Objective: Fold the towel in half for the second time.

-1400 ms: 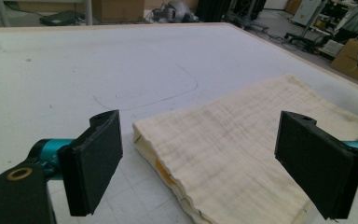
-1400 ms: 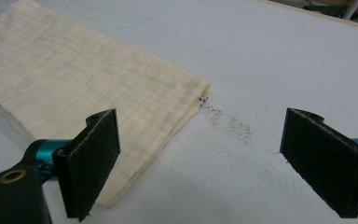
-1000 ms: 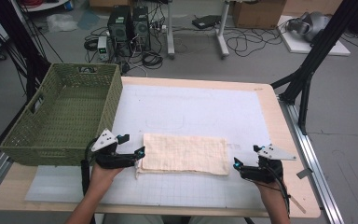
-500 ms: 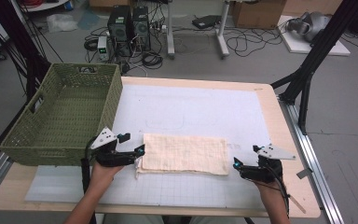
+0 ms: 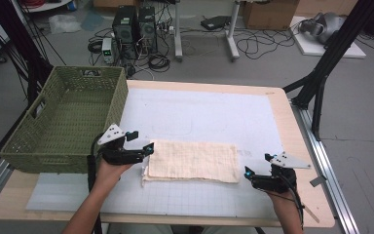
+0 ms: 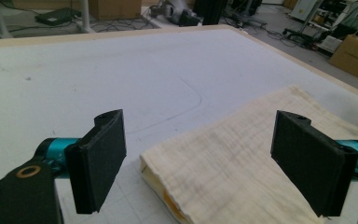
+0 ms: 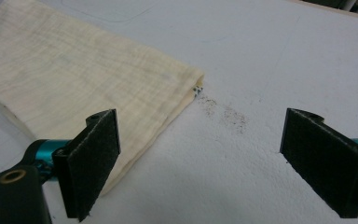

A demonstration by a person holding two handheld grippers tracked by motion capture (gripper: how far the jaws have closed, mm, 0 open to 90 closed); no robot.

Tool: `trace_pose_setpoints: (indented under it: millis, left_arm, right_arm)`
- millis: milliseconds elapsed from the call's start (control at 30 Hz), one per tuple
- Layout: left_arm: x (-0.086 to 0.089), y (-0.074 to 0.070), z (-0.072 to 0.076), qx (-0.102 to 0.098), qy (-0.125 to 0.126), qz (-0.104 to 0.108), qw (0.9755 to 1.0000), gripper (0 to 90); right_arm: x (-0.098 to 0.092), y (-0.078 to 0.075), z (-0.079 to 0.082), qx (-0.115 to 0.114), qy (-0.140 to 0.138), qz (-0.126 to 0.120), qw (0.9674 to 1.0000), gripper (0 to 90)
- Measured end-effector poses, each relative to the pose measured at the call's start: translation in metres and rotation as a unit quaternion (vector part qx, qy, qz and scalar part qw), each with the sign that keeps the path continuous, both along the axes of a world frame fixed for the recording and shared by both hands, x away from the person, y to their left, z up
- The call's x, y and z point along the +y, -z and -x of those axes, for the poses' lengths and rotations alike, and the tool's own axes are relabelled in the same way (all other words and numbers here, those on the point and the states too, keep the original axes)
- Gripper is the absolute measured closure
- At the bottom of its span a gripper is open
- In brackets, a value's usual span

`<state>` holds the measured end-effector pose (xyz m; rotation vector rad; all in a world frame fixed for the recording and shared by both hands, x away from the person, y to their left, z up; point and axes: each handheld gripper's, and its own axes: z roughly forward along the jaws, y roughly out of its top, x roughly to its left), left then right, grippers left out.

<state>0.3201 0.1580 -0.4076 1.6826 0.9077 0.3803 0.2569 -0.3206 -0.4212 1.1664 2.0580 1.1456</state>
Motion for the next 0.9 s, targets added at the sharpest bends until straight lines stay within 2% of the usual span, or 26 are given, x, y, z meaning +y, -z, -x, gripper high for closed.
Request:
trace_pose_setpoints:
  millis: [133, 200, 300, 367, 467, 700, 900]
  left_arm:
    - [-0.003, -0.007, -0.011, 0.005, 0.003, -0.009, 0.9999, 19.2]
    - [-0.004, -0.009, -0.017, 0.015, 0.013, -0.011, 0.9997, 21.9]
    - [-0.007, -0.01, -0.026, 0.021, 0.011, -0.021, 0.9995, 23.3]
    - [-0.008, -0.007, -0.031, 0.03, 0.009, -0.019, 0.9993, 24.3]
    - [-0.01, 0.002, -0.039, 0.044, -0.002, -0.041, 0.9982, 25.5]
    - [-0.02, 0.017, -0.05, 0.06, -0.021, -0.086, 0.9943, 31.0]
    - [-0.025, 0.028, -0.056, 0.083, -0.02, -0.1, 0.9913, 36.9]
  right_arm:
    - [0.0, 0.0, -0.001, 0.001, 0.002, -0.004, 1.0, 11.3]
    - [0.0, 0.0, -0.001, 0.002, 0.002, -0.001, 1.0, 11.3]
    - [0.0, 0.001, -0.001, 0.001, 0.002, -0.001, 1.0, 11.2]
    - [0.0, 0.001, -0.001, 0.004, 0.001, 0.0, 1.0, 11.3]
    - [0.0, 0.002, -0.001, 0.006, 0.0, 0.0, 1.0, 11.3]
    - [0.002, 0.003, -0.002, 0.011, -0.002, 0.001, 0.9999, 11.3]
    - [0.003, 0.004, -0.002, 0.011, -0.004, 0.003, 0.9999, 11.3]
